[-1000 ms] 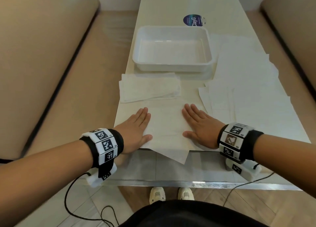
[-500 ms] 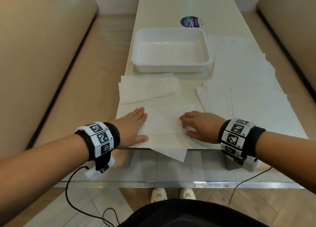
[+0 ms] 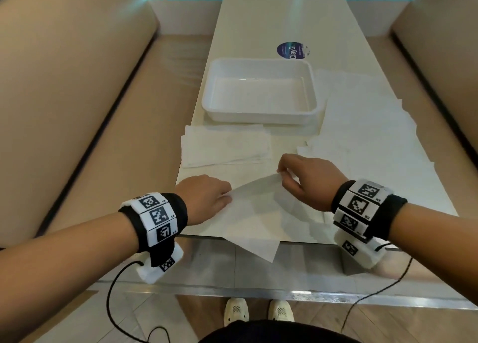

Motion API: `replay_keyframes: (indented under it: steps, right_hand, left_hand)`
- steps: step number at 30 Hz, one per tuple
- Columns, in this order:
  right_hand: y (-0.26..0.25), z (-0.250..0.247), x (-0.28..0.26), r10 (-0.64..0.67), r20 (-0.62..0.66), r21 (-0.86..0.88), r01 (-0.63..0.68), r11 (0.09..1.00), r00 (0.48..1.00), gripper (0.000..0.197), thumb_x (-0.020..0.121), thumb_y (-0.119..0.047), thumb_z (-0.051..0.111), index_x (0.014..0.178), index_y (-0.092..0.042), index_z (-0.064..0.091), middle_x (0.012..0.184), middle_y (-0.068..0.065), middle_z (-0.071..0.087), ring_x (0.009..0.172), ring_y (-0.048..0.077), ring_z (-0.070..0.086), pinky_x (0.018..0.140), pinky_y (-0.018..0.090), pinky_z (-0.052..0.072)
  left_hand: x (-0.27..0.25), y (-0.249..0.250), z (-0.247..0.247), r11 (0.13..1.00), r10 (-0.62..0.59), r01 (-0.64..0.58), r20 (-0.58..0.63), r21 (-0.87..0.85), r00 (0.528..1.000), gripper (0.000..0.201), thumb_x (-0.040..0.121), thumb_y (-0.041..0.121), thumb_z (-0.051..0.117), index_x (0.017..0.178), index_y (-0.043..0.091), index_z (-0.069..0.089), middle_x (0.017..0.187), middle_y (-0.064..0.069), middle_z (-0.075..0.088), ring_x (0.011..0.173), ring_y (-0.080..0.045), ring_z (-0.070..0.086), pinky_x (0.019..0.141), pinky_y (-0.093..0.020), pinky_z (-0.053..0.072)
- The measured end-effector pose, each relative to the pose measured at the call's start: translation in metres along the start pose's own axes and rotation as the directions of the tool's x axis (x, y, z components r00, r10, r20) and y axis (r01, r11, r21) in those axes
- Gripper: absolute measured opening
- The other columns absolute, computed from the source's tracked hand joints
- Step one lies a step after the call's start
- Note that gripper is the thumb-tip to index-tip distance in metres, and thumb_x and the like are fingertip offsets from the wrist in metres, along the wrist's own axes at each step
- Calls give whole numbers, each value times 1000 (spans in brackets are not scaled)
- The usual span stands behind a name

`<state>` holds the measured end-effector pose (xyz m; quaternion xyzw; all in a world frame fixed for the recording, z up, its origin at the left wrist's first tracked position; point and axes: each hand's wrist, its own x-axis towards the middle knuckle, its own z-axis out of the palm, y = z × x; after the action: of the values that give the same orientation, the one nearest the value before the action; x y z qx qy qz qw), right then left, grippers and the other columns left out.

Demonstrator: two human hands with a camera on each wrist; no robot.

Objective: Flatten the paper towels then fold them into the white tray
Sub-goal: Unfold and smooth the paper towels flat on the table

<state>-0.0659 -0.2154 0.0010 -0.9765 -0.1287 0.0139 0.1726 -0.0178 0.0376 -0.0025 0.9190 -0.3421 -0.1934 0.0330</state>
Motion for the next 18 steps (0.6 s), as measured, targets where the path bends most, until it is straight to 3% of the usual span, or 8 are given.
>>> replay_keyframes:
  steps: [2,6,8,11,14,16,18]
  right_hand:
    - [1,-10,7,36,-31,28,-36,999,999,15,95,-31,43,102,-19,50,82,-11,53,68,22,53,64,32,41]
    - [9,-20,21,107,-40,220,-96,971,993,28,91,-33,58,113,-21,48,96,-12,56,75,14,56,73,30,45]
    - [12,-22,30,173,-55,331,-146,932,983,27,89,-26,63,110,-21,47,88,-9,56,73,13,59,69,24,46]
    - [16,-20,48,240,-85,416,-185,890,967,26,88,-22,64,104,-22,44,81,-8,54,67,12,57,60,15,42]
    - [19,-15,71,285,-85,467,-215,858,955,28,88,-19,62,108,-17,44,81,-4,53,67,19,60,58,20,43]
    - [22,-11,85,307,-73,468,-239,851,949,32,87,-18,63,111,-14,42,84,0,56,72,23,63,61,25,47]
    - [24,-7,98,319,-49,439,-267,858,946,34,87,-19,64,111,-14,41,86,4,61,73,23,64,58,25,46]
  left_hand:
    - [-1,-5,-7,993,-30,20,-84,-113,996,25,100,37,41,87,17,51,77,1,57,74,-23,54,61,-32,37]
    - [-2,-21,-26,871,-200,102,-156,-481,967,21,96,36,52,86,20,60,82,1,64,75,-18,58,67,-31,44]
    - [2,-32,-32,801,-298,146,-175,-581,938,20,94,36,57,79,23,60,82,0,65,75,-19,59,66,-31,46]
    - [11,-46,-35,648,-413,178,-145,-741,899,20,91,32,64,93,13,65,91,-7,69,81,-21,67,69,-35,57]
    - [21,-55,-36,500,-504,180,-116,-847,856,16,89,21,67,101,12,63,93,-4,70,79,-14,68,58,-18,56]
    - [28,-60,-38,466,-554,191,-117,-864,824,12,89,17,68,97,16,60,89,-3,68,75,-12,67,53,-15,54]
    - [37,-66,-37,470,-582,204,-128,-858,803,18,87,17,70,101,13,57,88,-8,67,76,-16,67,56,-20,56]
